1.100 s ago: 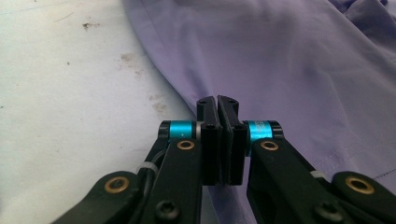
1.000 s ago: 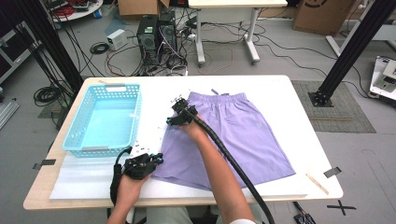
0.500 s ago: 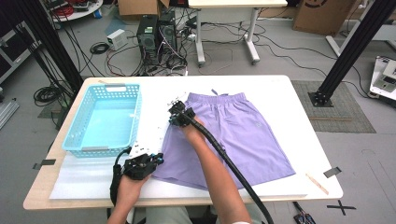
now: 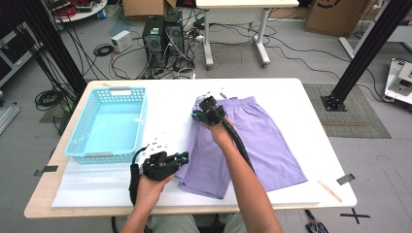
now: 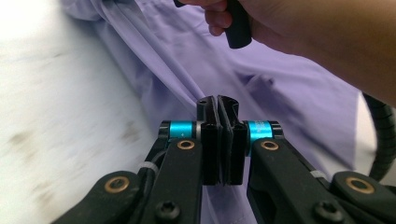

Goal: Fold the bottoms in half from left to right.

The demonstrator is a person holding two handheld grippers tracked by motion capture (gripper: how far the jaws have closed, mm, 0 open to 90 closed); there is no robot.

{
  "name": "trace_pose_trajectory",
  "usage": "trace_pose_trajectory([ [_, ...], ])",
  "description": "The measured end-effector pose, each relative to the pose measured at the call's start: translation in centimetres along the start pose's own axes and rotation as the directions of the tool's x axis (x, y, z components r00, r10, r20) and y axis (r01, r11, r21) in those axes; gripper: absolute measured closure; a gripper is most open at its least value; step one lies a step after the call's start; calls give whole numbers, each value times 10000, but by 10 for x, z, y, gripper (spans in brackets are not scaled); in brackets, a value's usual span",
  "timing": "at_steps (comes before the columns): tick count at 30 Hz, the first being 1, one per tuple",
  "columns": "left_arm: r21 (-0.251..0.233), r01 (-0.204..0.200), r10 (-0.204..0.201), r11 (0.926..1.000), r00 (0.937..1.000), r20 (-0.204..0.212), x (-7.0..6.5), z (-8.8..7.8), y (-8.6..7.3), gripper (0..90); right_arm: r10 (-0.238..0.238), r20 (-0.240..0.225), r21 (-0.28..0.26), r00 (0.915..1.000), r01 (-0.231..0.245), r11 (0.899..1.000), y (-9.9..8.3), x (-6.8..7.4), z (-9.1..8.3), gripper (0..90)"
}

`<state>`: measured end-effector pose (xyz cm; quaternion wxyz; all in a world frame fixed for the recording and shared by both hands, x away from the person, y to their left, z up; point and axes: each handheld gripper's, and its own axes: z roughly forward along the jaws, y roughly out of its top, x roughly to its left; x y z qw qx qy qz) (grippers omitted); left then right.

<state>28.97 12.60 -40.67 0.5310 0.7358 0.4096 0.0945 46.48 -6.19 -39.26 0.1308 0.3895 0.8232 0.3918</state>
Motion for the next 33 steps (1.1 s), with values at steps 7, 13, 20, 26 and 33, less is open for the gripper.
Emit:
trace_pose_trajectory([
  [7, 517, -367, 330, 9980, 9970, 698, -21, 29, 20, 875, 632, 86, -478, 9980, -627, 9969, -19, -36, -31, 882],
  [13, 817, -732, 622, 9940, 9896, 1294, -43, 55, 35, 875, 1029, 27, -1038, 9947, -1020, 9893, -35, -60, -55, 881],
  [20, 1176, -1233, 1040, 9854, 9820, 1580, -69, 81, 46, 875, 1362, 130, -1362, 9906, -1332, 9817, -49, -81, -78, 881],
  [26, 1336, -1372, 1127, 9815, 9779, 1763, -83, 98, 53, 875, 1634, 175, -1595, 9864, -1586, 9744, -60, -98, -96, 881],
  [33, 1574, -1667, 1370, 9734, 9734, 1835, -103, 122, 63, 875, 1942, 404, -1733, 9801, -1845, 9674, -69, -115, -109, 881],
])
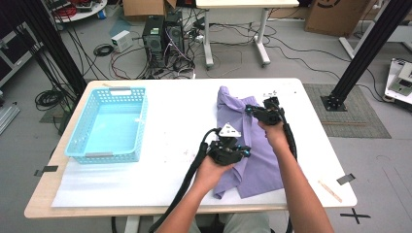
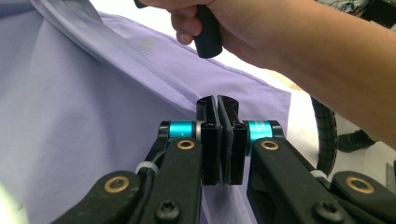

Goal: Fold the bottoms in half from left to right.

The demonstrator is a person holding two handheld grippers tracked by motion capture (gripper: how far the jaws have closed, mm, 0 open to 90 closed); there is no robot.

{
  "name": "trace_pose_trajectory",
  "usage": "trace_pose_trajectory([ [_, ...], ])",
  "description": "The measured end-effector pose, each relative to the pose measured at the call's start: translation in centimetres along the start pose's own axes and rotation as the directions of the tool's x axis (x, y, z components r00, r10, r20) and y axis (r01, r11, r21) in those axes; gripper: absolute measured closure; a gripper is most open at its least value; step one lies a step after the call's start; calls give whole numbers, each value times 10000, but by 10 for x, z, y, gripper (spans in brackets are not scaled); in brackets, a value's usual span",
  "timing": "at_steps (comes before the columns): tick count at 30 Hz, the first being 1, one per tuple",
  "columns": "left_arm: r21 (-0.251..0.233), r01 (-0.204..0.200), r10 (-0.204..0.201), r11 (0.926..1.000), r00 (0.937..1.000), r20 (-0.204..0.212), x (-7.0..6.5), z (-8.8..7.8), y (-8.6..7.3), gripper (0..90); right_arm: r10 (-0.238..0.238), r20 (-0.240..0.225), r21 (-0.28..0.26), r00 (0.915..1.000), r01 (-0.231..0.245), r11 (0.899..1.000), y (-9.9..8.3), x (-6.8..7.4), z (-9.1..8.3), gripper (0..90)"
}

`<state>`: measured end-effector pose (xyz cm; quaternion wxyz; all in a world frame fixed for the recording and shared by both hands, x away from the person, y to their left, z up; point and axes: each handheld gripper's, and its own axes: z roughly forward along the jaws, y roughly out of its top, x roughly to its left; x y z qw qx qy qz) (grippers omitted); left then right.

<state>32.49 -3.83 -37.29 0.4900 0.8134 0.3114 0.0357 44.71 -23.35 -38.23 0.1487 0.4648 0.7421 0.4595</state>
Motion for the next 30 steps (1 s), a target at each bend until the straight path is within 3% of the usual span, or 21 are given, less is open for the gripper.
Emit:
trace_pose_trajectory([
  [15, 332, -29, 19, 9994, 9995, 305, -17, 65, 18, 872, 275, 532, 233, 9982, -287, 9993, -9, -51, -13, 880],
  [20, 293, 215, -215, 9993, 9998, 16, -18, 84, 17, 865, 440, 986, 499, 9942, -491, 9975, -16, -66, -12, 880],
  [22, 399, 87, -79, 9992, 9997, -219, -18, 88, 15, 812, 501, 1140, 582, 9922, -570, 9967, -20, -72, -11, 879],
  [24, 304, -47, 65, 9995, 9982, -592, -17, 87, 12, 714, 584, 1129, 658, 9919, -661, 9956, -24, -76, -12, 872],
  [26, 124, -190, 203, 9997, 9934, -1128, -11, 83, 9, 696, 524, 1148, 573, 9920, -592, 9966, -29, -80, -14, 848],
  [28, -165, -29, 5, 9999, 9899, -1420, -3, 76, 4, 621, 722, 1185, 539, 9903, -790, 9954, -32, -82, -16, 779],
  [30, -576, -135, 39, 9982, 9864, -1641, 5, 68, -3, 577, 912, 1233, 430, 9882, -971, 9943, -33, -84, -20, 705],
])
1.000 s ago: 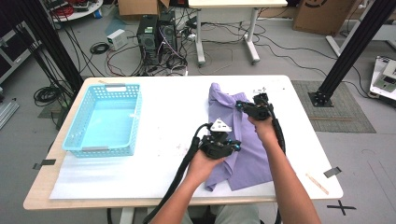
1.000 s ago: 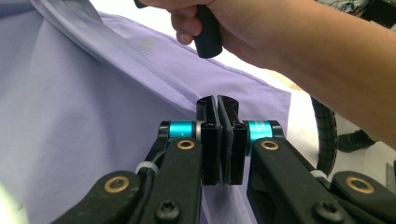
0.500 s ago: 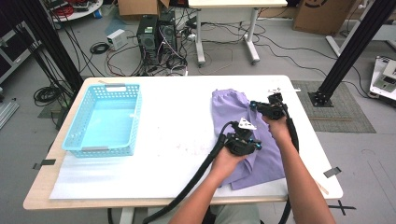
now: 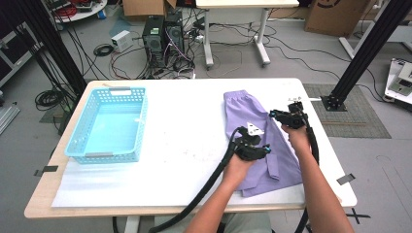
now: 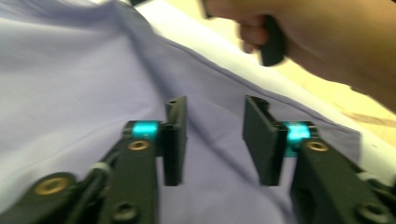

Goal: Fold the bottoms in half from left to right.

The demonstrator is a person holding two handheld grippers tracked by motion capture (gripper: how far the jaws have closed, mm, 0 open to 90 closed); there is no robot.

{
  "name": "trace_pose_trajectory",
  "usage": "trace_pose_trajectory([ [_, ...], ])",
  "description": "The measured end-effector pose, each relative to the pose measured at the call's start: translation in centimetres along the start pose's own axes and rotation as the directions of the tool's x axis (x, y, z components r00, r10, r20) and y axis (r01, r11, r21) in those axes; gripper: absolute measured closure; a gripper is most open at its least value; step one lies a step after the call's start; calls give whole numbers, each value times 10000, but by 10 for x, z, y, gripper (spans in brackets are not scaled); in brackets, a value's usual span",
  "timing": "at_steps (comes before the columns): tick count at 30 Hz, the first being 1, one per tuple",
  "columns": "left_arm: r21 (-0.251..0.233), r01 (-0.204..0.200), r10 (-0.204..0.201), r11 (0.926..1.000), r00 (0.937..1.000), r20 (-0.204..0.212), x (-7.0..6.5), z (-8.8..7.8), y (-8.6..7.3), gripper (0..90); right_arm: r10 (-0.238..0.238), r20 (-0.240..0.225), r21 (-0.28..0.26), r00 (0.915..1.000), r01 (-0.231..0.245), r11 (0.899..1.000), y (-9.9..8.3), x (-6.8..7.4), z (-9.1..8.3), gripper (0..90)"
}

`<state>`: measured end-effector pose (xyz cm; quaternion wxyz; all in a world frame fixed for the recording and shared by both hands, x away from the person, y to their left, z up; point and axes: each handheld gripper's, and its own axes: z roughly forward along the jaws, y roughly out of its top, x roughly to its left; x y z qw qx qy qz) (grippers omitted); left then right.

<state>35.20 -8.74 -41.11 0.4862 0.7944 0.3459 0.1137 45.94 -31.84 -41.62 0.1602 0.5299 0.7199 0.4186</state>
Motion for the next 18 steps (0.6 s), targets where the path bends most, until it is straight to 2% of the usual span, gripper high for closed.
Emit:
trace_pose_trajectory([
  [2, -417, -12, 2, 9991, 9997, -246, 9, -9, -6, 520, -217, 116, -57, 9997, 218, 9997, -2, 0, -5, 666],
  [6, -975, -59, -16, 9952, 9971, -765, 30, -32, -22, 452, -839, 289, -420, 9961, 851, 9955, -7, 4, -22, 665],
  [8, -1179, 75, -184, 9930, 9956, -919, 41, -44, -30, 429, -718, 120, -655, 9973, 725, 9952, -11, 4, -32, 665],
  [10, -1203, 47, -193, 9927, 9926, -1202, 50, -53, -37, 391, -853, 98, -747, 9963, 858, 9935, -18, 6, -39, 664],
  [13, -1211, 75, -295, 9926, 9829, -1816, 63, -67, -49, 319, -1186, 86, -684, 9929, 1189, 9905, -30, 12, -48, 614],
  [16, -1401, 295, -576, 9897, 9779, -2010, 74, -78, -58, 276, -1365, 180, -657, 9905, 1374, 9883, -44, 18, -55, 534],
  [18, -1372, 201, -480, 9903, 9780, -2032, 81, -85, -63, 239, -1454, 207, -605, 9892, 1464, 9874, -53, 22, -58, 526],
])
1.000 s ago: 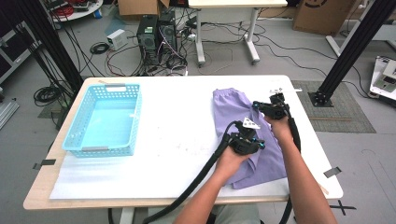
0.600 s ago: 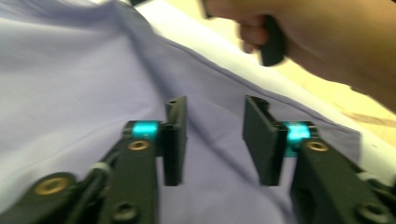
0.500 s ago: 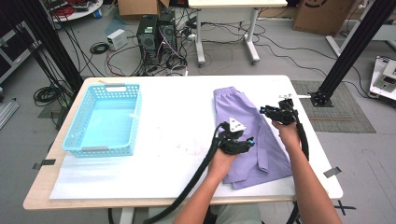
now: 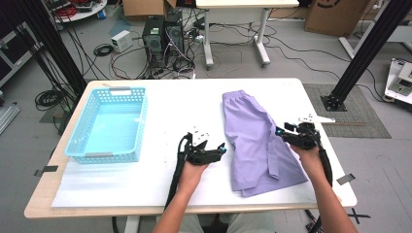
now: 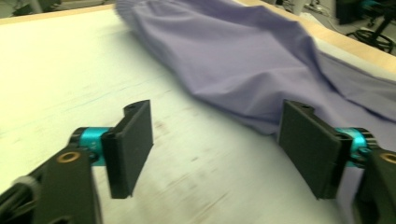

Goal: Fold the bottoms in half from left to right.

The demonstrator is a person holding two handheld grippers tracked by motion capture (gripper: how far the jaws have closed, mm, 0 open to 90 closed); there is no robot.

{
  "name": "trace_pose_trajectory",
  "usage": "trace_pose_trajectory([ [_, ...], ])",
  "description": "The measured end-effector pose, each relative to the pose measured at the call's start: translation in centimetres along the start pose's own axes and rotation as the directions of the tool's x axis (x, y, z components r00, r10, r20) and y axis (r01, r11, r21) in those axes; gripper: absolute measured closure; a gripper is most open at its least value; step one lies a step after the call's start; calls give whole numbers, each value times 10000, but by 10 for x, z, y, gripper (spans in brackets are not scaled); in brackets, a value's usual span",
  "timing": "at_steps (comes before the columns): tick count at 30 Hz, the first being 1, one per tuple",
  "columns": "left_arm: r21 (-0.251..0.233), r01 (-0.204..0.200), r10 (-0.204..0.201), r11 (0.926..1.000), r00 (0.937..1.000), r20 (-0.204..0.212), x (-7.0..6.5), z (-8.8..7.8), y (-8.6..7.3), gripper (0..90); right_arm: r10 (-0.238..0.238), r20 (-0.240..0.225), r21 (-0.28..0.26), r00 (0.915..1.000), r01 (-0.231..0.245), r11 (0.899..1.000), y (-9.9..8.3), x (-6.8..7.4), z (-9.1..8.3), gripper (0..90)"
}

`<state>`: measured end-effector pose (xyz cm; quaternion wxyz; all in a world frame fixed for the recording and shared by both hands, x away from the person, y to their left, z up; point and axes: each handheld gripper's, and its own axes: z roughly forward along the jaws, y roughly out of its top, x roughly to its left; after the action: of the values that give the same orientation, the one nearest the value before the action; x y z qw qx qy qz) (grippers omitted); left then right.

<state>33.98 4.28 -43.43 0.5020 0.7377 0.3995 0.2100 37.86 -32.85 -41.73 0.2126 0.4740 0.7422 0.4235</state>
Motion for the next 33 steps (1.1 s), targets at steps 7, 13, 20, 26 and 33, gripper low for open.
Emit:
trace_pose_trajectory([
  [7, -121, 93, -92, 9999, 10000, 31, 24, -14, -7, 238, -612, 69, 214, 9981, 611, 9979, -21, 20, -16, 669],
  [13, -385, 59, -52, 9992, 9998, 200, 32, -21, -7, 239, -462, -136, 584, 9988, 470, 9972, -32, 36, -21, 687],
  [20, -391, 143, -145, 9991, 9999, -41, 42, -32, -5, 240, -1190, -128, 1634, 9928, 1195, 9793, -39, 62, -12, 676],
  [26, -184, 137, -139, 9997, 9998, -132, 45, -36, -8, 242, -2001, 456, 2124, 9787, 1862, 9593, -45, 74, -6, 868],
  [33, -113, 251, -252, 9996, 9996, -148, 48, -38, -10, 243, -1422, 418, 1532, 9890, 1343, 9790, -42, 62, -21, 894],
])
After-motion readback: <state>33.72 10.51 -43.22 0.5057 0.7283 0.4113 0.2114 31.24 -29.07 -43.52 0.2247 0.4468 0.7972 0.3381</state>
